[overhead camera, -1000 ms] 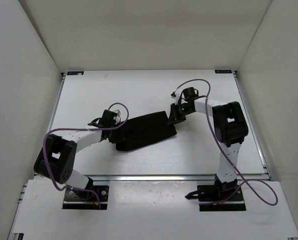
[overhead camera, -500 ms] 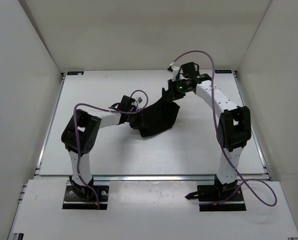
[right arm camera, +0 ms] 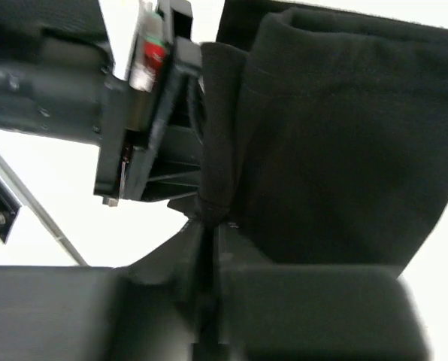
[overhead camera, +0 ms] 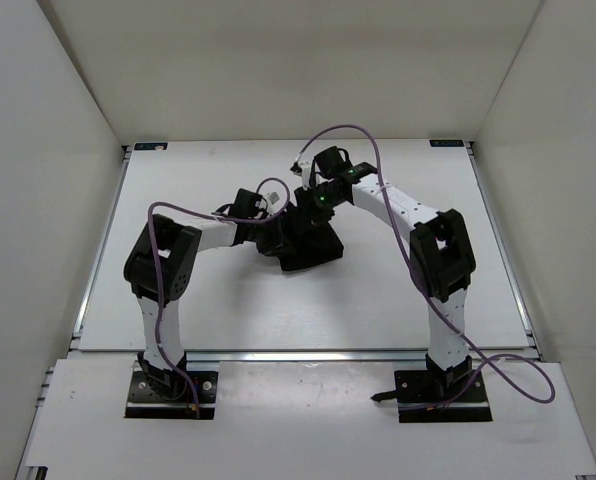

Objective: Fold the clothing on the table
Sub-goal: Fold the skirt

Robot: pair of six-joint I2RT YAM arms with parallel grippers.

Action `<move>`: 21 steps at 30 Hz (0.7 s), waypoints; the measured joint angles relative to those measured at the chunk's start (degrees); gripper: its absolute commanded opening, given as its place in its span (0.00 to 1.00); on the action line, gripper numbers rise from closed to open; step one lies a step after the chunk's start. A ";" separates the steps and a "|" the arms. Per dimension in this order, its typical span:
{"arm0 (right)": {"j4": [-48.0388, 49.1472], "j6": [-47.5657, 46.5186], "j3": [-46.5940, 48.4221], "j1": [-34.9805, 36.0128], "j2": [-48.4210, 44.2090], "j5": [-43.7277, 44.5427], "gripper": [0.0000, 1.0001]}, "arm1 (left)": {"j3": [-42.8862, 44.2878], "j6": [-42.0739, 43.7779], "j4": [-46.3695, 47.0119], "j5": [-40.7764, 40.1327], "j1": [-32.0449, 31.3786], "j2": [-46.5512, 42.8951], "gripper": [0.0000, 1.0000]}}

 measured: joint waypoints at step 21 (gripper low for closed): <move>9.31 8.26 -4.28 -4.96 -8.13 -3.45 0.00 | -7.54 2.14 -5.09 2.82 15.61 -27.93 0.59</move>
